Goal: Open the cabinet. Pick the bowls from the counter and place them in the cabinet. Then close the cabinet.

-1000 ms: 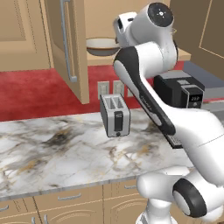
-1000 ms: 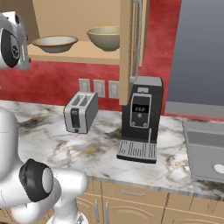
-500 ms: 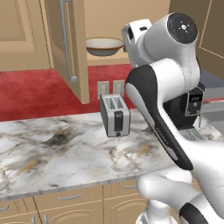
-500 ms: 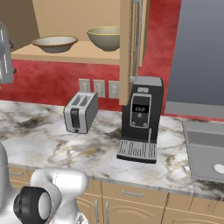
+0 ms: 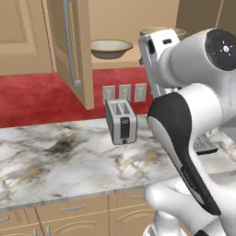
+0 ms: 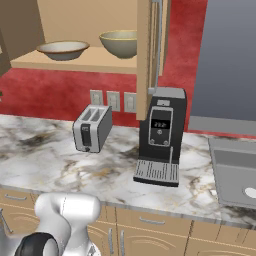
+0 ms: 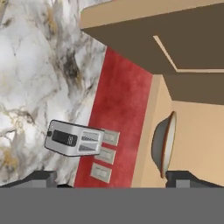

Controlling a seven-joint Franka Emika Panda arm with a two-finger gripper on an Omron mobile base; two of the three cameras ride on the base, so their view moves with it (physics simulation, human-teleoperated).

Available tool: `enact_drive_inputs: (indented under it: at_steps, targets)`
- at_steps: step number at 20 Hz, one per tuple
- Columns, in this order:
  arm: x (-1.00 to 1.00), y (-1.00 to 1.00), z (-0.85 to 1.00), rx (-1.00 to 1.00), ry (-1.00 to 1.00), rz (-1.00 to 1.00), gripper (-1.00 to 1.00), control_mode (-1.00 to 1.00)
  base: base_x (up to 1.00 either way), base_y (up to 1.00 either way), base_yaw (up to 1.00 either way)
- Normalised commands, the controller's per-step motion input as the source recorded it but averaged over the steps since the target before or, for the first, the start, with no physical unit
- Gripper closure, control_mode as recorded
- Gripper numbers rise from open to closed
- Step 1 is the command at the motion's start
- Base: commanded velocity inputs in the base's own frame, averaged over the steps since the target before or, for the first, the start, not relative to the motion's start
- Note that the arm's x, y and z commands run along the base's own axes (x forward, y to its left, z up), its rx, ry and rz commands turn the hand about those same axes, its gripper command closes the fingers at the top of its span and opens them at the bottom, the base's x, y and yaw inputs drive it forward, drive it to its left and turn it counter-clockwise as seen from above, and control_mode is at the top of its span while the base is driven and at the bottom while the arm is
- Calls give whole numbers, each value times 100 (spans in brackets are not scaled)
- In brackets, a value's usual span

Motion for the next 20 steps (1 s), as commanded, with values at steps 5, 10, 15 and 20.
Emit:
enact_drive_inputs:
  at_steps: [5,10,15,20]
  targets:
    - [-61,0,0,0,-7,0,-100,-100,0,0,0]
    - [-54,0,0,0,-9,0,-100,-100,0,0,0]
    - [-46,0,0,0,-9,0,-100,-100,0,0,0]
    - [-34,4,0,0,-8,0,-100,-100,0,0,0]
